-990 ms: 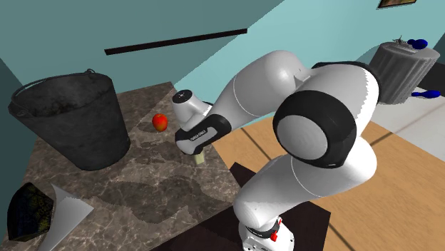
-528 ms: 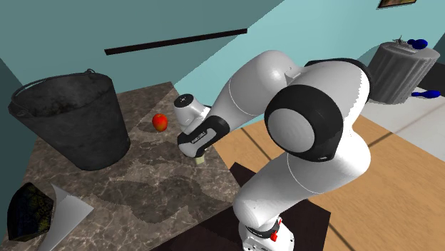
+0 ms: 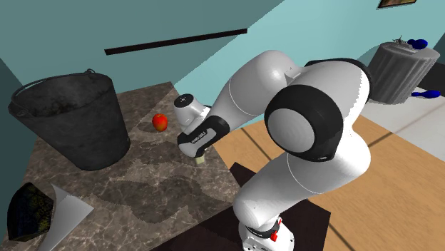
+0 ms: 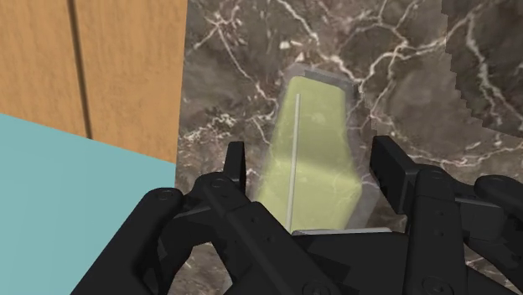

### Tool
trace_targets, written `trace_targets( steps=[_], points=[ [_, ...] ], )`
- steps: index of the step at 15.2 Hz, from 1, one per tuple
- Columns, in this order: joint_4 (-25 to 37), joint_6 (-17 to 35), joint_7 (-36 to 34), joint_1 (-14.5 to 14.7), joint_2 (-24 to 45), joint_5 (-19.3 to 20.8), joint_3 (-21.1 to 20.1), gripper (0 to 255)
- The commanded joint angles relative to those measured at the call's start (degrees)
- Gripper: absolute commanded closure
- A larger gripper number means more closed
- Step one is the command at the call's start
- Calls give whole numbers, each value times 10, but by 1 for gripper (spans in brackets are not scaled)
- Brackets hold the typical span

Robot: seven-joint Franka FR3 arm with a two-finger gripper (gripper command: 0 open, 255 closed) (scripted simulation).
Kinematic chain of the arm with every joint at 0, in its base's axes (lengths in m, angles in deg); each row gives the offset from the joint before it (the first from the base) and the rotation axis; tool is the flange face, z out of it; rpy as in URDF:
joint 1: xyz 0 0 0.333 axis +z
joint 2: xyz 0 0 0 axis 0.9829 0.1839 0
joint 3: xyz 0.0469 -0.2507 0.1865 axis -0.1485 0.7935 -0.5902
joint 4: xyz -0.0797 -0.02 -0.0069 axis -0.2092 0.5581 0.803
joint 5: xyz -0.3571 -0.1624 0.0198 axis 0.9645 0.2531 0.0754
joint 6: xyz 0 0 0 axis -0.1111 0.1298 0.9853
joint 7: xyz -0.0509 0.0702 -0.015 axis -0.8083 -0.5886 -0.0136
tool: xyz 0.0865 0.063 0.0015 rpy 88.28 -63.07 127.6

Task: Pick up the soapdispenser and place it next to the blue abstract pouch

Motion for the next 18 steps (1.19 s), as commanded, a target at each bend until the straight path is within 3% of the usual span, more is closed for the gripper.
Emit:
trace_targets(
  steps=[1, 6, 18],
  points=[
    [0, 0, 0, 0, 1, 0, 0, 255],
    [0, 1, 0, 0, 1, 0, 0, 255],
    [41, -119, 38, 20, -80, -36, 8, 255]
  ],
)
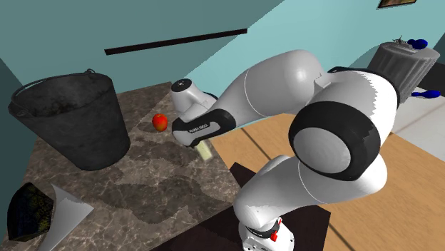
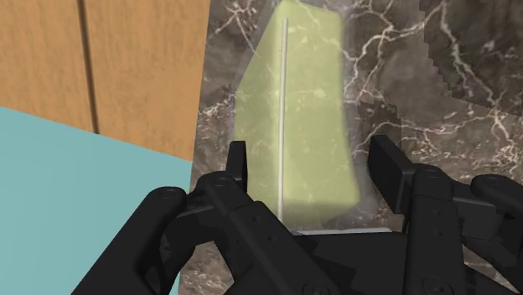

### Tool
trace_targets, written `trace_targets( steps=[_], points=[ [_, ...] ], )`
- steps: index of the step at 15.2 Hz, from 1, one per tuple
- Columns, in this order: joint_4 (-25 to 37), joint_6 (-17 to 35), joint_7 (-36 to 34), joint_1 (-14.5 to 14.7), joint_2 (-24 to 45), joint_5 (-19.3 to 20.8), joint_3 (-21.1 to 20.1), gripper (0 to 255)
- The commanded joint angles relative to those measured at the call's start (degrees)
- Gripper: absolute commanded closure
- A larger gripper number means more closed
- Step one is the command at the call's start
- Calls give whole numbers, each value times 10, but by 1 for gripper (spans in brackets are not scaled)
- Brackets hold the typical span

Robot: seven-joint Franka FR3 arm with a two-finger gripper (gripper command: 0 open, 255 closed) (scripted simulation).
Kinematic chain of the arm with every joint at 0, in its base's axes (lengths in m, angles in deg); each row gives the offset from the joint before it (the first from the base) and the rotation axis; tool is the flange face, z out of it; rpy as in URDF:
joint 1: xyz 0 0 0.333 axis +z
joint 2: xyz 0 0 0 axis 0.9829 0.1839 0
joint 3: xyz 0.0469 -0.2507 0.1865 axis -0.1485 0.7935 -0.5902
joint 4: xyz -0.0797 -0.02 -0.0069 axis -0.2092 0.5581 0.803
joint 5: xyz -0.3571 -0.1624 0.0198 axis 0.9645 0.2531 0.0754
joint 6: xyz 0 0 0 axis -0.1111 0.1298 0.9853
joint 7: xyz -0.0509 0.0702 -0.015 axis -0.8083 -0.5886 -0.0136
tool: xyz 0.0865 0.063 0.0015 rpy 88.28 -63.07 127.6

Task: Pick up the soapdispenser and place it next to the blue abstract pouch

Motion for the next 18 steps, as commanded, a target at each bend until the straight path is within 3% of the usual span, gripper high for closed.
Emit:
trace_targets(
  steps=[1, 18],
  points=[
    [9, -21, 5, 3, -12, -5, 0, 255],
    [103, -171, 37, 14, -71, -28, 2, 255]
  ],
)
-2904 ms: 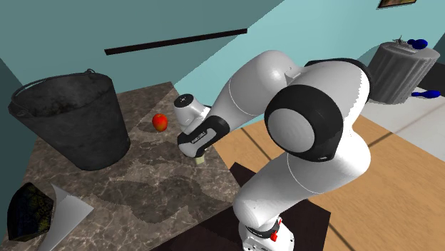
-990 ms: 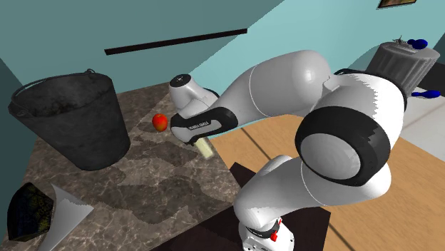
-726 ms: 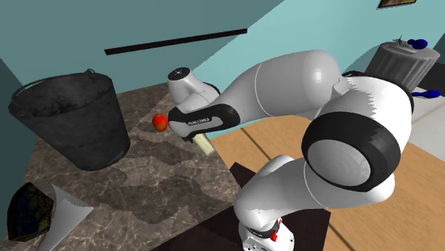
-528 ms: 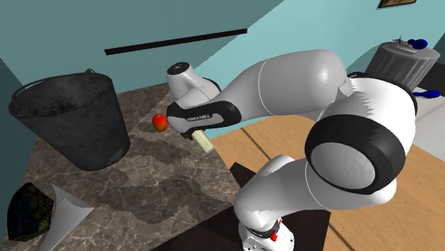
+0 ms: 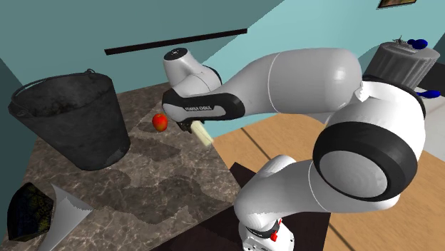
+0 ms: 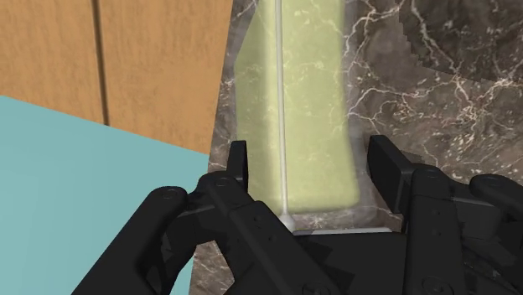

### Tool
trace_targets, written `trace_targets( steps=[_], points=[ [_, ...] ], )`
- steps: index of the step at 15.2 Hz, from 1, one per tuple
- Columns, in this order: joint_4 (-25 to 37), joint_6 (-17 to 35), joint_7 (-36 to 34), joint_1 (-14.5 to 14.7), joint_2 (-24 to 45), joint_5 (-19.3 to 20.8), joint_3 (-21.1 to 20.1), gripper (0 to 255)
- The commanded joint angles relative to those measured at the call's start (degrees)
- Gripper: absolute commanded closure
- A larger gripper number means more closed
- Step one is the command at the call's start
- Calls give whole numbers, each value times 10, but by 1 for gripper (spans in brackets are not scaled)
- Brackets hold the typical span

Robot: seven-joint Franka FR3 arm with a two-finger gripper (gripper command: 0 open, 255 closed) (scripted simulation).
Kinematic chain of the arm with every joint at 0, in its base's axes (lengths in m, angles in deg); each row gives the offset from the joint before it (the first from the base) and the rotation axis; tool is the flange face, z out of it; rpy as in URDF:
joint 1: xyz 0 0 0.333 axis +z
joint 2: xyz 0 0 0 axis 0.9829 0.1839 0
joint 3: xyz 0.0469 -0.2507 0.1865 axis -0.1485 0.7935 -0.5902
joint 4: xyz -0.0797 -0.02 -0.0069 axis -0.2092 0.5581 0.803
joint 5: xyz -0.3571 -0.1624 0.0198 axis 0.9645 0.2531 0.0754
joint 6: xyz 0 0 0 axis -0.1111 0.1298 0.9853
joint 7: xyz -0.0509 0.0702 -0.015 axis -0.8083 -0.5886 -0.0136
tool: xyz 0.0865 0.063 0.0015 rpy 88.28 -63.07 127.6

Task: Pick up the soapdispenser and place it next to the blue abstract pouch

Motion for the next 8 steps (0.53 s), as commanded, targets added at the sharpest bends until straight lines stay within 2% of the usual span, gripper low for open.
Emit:
trace_targets(
  steps=[1, 8],
  points=[
    [13, -16, 4, 0, -3, -2, 0, 255],
    [61, -72, 14, 2, -11, -7, -1, 255]
  ],
)
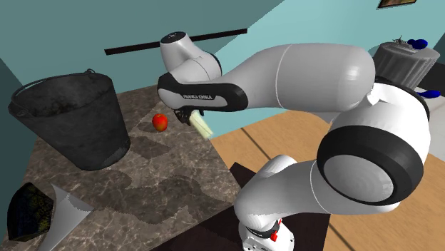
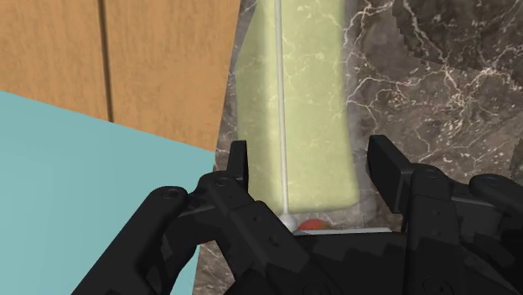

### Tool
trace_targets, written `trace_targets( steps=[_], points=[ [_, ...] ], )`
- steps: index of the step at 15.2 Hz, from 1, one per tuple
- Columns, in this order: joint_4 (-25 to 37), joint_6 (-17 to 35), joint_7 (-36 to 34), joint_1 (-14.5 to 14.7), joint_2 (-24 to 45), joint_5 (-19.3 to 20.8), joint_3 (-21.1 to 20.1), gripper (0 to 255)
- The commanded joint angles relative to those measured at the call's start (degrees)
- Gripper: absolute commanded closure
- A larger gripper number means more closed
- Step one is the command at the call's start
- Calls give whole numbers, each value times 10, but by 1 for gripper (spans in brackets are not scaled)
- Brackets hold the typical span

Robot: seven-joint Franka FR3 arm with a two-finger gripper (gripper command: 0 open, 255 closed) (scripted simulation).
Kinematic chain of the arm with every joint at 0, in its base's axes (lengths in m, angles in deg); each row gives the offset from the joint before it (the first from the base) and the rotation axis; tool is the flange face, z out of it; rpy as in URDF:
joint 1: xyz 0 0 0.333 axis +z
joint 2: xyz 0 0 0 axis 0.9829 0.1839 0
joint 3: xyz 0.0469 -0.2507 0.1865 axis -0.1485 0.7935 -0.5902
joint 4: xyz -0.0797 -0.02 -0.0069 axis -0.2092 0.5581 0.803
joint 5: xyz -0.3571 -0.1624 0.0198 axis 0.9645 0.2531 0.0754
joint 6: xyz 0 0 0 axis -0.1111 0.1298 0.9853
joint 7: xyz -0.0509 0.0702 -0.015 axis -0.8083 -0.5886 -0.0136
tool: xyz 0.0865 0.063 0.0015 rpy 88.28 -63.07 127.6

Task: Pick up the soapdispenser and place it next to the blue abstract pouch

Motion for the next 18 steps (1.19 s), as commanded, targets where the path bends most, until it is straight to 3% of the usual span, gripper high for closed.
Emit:
trace_targets(
  steps=[1, 18],
  points=[
    [15, -15, 3, 0, -1, -1, 0, 255],
    [153, -141, 25, 1, 10, -9, -4, 255]
  ],
)
